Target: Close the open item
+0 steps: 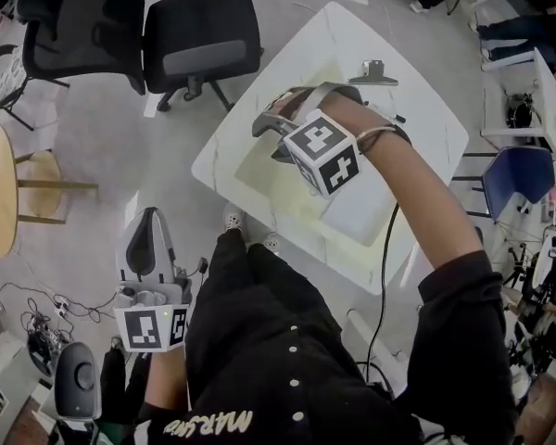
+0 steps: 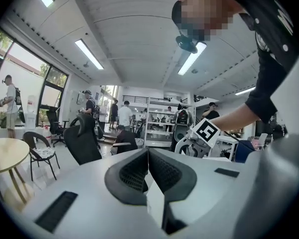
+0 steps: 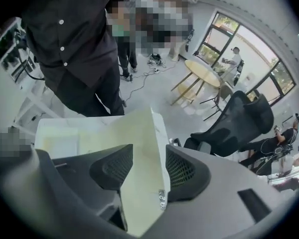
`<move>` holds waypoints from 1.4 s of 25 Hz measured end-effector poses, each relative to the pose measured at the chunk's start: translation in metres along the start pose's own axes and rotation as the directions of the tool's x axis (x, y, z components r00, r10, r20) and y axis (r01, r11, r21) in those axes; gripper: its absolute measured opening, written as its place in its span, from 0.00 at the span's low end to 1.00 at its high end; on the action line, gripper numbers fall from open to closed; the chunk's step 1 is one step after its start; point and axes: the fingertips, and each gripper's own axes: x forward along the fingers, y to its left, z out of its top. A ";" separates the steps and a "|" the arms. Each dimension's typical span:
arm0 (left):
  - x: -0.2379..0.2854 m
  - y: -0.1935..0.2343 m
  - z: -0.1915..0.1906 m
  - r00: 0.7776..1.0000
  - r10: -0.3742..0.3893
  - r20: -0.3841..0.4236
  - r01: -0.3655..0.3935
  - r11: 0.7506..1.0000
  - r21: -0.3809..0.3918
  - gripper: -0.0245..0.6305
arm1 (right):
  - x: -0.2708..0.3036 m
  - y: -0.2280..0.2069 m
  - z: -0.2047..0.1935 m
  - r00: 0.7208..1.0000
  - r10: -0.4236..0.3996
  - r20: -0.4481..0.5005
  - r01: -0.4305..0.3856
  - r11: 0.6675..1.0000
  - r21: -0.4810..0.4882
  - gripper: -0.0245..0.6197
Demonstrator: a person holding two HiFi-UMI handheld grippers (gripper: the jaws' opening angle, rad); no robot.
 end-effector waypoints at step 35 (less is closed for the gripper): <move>0.079 -0.178 0.008 0.877 -0.478 -0.054 0.481 0.874 0.069 0.07 | -0.104 0.220 -0.003 0.940 -0.321 -0.112 0.326 0.945 0.024 0.09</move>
